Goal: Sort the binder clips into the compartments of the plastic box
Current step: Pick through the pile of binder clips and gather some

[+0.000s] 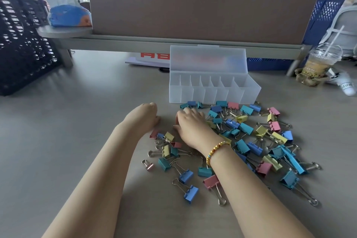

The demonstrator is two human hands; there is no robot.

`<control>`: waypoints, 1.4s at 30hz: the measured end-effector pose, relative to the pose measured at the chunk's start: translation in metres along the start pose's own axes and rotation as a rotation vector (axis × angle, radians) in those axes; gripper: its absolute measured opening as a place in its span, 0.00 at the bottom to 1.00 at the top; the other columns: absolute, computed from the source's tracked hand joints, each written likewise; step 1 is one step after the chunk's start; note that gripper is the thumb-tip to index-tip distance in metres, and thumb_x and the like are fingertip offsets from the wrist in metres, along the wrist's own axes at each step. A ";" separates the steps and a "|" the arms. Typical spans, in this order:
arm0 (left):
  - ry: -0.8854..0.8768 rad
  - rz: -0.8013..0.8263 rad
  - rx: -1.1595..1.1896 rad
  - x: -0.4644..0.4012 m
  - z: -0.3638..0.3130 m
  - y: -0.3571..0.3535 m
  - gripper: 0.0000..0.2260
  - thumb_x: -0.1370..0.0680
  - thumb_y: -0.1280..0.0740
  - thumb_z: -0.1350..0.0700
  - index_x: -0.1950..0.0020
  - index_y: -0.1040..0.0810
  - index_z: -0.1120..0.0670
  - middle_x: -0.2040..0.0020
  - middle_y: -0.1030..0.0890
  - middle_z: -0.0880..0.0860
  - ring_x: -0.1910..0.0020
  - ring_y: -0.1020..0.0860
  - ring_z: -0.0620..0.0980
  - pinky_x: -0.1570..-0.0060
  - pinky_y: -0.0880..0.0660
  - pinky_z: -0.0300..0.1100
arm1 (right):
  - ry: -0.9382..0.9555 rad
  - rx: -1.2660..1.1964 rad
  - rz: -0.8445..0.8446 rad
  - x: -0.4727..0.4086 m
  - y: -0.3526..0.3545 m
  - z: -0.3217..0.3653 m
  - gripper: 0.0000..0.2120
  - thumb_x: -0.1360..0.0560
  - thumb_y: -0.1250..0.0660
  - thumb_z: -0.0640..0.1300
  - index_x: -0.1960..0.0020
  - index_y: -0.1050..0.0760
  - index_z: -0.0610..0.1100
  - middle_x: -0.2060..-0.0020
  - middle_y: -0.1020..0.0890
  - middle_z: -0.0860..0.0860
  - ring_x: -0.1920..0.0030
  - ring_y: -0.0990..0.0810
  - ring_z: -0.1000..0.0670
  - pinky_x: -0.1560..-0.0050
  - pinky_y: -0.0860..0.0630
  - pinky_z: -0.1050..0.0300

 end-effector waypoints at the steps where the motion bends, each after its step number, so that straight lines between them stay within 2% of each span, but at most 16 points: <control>1: 0.005 -0.006 0.002 0.001 -0.002 -0.001 0.13 0.20 0.41 0.52 0.45 0.31 0.62 0.46 0.22 0.61 0.53 0.25 0.59 0.56 0.29 0.47 | 0.001 -0.007 -0.008 0.001 0.001 -0.002 0.16 0.20 0.41 0.47 0.36 0.33 0.40 0.36 0.29 0.43 0.35 0.33 0.43 0.34 0.37 0.48; 4: 0.140 0.008 0.011 0.007 0.002 0.002 0.21 0.22 0.39 0.42 0.47 0.35 0.60 0.45 0.22 0.61 0.46 0.23 0.61 0.58 0.31 0.45 | -0.018 -0.102 -0.008 0.004 0.003 -0.009 0.15 0.21 0.40 0.50 0.39 0.30 0.42 0.38 0.27 0.46 0.36 0.31 0.45 0.35 0.36 0.50; 6: 0.194 0.035 -0.086 0.009 0.006 0.008 0.26 0.23 0.41 0.38 0.43 0.31 0.61 0.43 0.22 0.60 0.43 0.23 0.60 0.55 0.30 0.44 | -0.018 -0.122 -0.011 0.006 0.002 -0.011 0.14 0.21 0.40 0.50 0.40 0.29 0.43 0.39 0.27 0.47 0.36 0.31 0.46 0.35 0.36 0.50; 12: 0.098 0.109 -0.155 0.008 -0.005 0.008 0.15 0.19 0.45 0.53 0.42 0.27 0.62 0.42 0.23 0.61 0.43 0.24 0.60 0.54 0.30 0.44 | 0.023 -0.055 -0.061 0.003 -0.003 -0.009 0.14 0.21 0.41 0.49 0.39 0.31 0.42 0.39 0.27 0.47 0.37 0.31 0.45 0.35 0.36 0.49; 15: 0.130 0.086 -0.123 0.008 -0.009 0.008 0.11 0.21 0.43 0.58 0.49 0.24 0.62 0.46 0.21 0.60 0.47 0.22 0.59 0.58 0.31 0.43 | 0.037 -0.081 -0.137 0.003 -0.004 -0.010 0.12 0.21 0.42 0.47 0.41 0.31 0.42 0.41 0.27 0.46 0.38 0.31 0.46 0.37 0.35 0.51; 17: 0.140 0.061 -0.110 0.009 -0.009 0.008 0.09 0.23 0.41 0.61 0.49 0.23 0.62 0.46 0.21 0.60 0.47 0.22 0.59 0.57 0.28 0.45 | 0.041 -0.190 -0.244 0.003 -0.002 -0.012 0.11 0.21 0.41 0.46 0.44 0.30 0.40 0.45 0.26 0.46 0.42 0.29 0.47 0.40 0.32 0.54; 19: 0.139 0.007 -0.050 0.009 -0.006 0.006 0.09 0.22 0.41 0.61 0.48 0.22 0.61 0.48 0.21 0.60 0.48 0.22 0.60 0.55 0.26 0.45 | -0.014 -0.475 -0.298 0.002 0.004 -0.012 0.10 0.21 0.41 0.46 0.46 0.30 0.39 0.50 0.26 0.47 0.49 0.27 0.49 0.47 0.29 0.58; 22: 0.176 -0.068 0.408 0.006 0.003 0.006 0.12 0.20 0.45 0.58 0.62 0.30 0.55 0.64 0.27 0.54 0.62 0.27 0.54 0.66 0.32 0.37 | -0.207 -1.194 -0.242 0.003 0.015 -0.013 0.09 0.21 0.42 0.47 0.54 0.30 0.42 0.62 0.28 0.50 0.62 0.29 0.53 0.59 0.30 0.63; 25: 0.301 -0.010 1.299 0.007 0.007 0.012 0.14 0.22 0.49 0.61 0.68 0.37 0.54 0.74 0.33 0.51 0.81 0.38 0.46 0.80 0.45 0.28 | -0.355 -2.104 -0.137 0.007 0.025 -0.014 0.10 0.21 0.45 0.42 0.60 0.32 0.42 0.67 0.29 0.48 0.67 0.31 0.53 0.68 0.29 0.62; 26: 0.333 0.025 1.536 0.011 0.007 0.015 0.13 0.23 0.50 0.62 0.68 0.37 0.54 0.76 0.33 0.50 0.84 0.41 0.43 0.83 0.48 0.26 | -0.375 -2.247 -0.101 0.008 0.027 -0.014 0.10 0.21 0.46 0.42 0.59 0.32 0.41 0.67 0.29 0.47 0.67 0.30 0.52 0.72 0.29 0.63; 28: 0.359 0.097 1.788 0.019 0.006 0.019 0.13 0.24 0.50 0.61 0.68 0.36 0.55 0.76 0.32 0.51 0.85 0.42 0.42 0.86 0.50 0.26 | -0.394 -2.335 -0.075 0.010 0.028 -0.013 0.12 0.20 0.47 0.44 0.59 0.32 0.41 0.66 0.28 0.46 0.67 0.29 0.51 0.76 0.30 0.63; 31: 0.369 0.143 1.933 0.029 0.004 0.015 0.17 0.20 0.47 0.55 0.69 0.35 0.56 0.77 0.31 0.51 0.85 0.39 0.41 0.89 0.49 0.27 | -0.409 -2.279 -0.097 0.012 0.027 -0.011 0.14 0.19 0.44 0.44 0.62 0.33 0.41 0.68 0.28 0.46 0.69 0.29 0.52 0.78 0.34 0.66; 33: 0.345 0.149 1.922 0.036 0.007 0.013 0.17 0.18 0.44 0.54 0.67 0.35 0.55 0.78 0.31 0.49 0.84 0.35 0.40 0.89 0.47 0.28 | -0.353 -2.053 -0.073 0.016 0.026 -0.010 0.13 0.19 0.45 0.42 0.61 0.31 0.41 0.68 0.29 0.48 0.69 0.31 0.54 0.78 0.34 0.67; 38: 0.113 0.135 1.408 0.064 0.023 0.015 0.12 0.18 0.44 0.58 0.55 0.23 0.55 0.75 0.35 0.46 0.80 0.40 0.40 0.83 0.47 0.29 | 0.018 -0.706 0.020 0.036 0.023 0.011 0.13 0.19 0.48 0.43 0.48 0.25 0.44 0.70 0.29 0.53 0.74 0.35 0.56 0.74 0.39 0.65; 40: 0.073 0.115 1.170 0.070 0.029 0.016 0.13 0.18 0.42 0.54 0.59 0.23 0.54 0.73 0.38 0.46 0.78 0.42 0.42 0.80 0.47 0.31 | 0.125 -0.366 -0.054 0.042 0.021 0.025 0.12 0.19 0.46 0.44 0.46 0.24 0.44 0.71 0.29 0.55 0.74 0.35 0.57 0.74 0.41 0.64; 42: 0.058 0.109 1.007 0.073 0.030 0.019 0.16 0.20 0.40 0.49 0.65 0.26 0.55 0.72 0.39 0.48 0.76 0.43 0.45 0.77 0.47 0.34 | 0.161 -0.216 -0.069 0.046 0.020 0.032 0.11 0.19 0.44 0.47 0.46 0.24 0.44 0.69 0.27 0.53 0.72 0.33 0.57 0.72 0.40 0.63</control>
Point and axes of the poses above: each hand's wrist, its own x-axis away from the middle knuckle, its own y-axis out of the back of the hand, z = x × y, the point moved 1 cm from there along -x, towards the middle knuckle
